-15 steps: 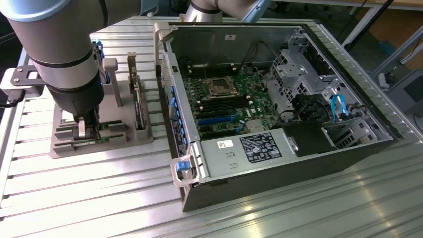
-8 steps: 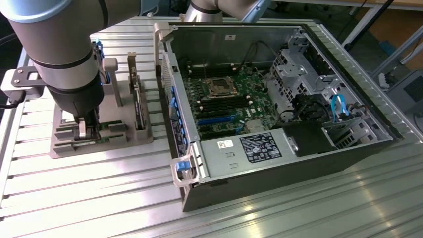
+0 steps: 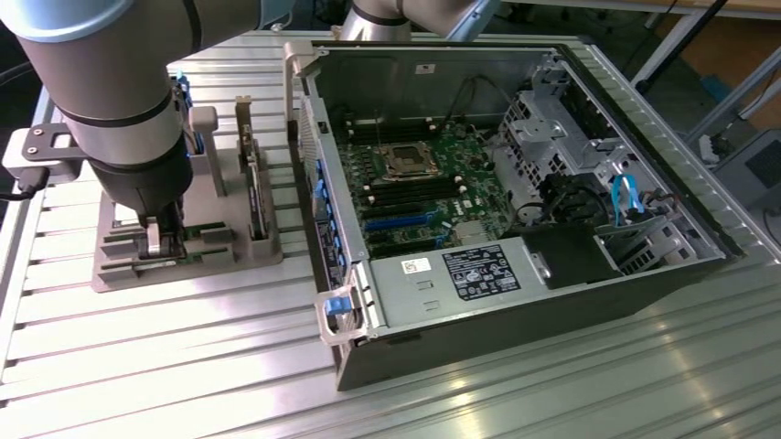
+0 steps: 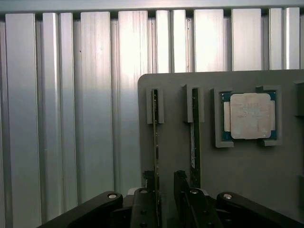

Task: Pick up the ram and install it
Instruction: 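Pick up the ram and move it above insertion slot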

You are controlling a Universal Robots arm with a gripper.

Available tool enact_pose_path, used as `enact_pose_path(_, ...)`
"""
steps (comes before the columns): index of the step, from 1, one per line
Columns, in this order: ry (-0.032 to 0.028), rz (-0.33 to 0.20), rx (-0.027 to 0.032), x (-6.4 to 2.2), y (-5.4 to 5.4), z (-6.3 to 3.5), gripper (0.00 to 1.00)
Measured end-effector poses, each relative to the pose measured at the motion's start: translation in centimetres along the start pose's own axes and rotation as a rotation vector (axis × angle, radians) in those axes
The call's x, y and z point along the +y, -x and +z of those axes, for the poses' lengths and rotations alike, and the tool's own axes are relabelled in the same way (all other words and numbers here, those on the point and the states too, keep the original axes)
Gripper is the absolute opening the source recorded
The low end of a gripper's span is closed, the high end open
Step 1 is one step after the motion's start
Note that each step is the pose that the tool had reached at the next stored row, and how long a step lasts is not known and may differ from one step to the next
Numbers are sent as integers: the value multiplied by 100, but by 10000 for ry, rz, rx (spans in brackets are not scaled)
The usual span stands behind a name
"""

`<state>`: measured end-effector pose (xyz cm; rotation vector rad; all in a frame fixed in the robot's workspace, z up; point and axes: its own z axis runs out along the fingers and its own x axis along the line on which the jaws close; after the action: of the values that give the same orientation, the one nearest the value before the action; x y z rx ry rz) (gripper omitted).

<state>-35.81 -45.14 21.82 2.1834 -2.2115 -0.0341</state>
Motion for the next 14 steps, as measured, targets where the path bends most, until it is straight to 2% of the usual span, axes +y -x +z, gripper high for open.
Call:
enact_pose_path(5, -3, -110, 2, 0, 0, 4, 30)
enact_pose_path(14, -1, -114, 4, -2, 0, 67, 30)
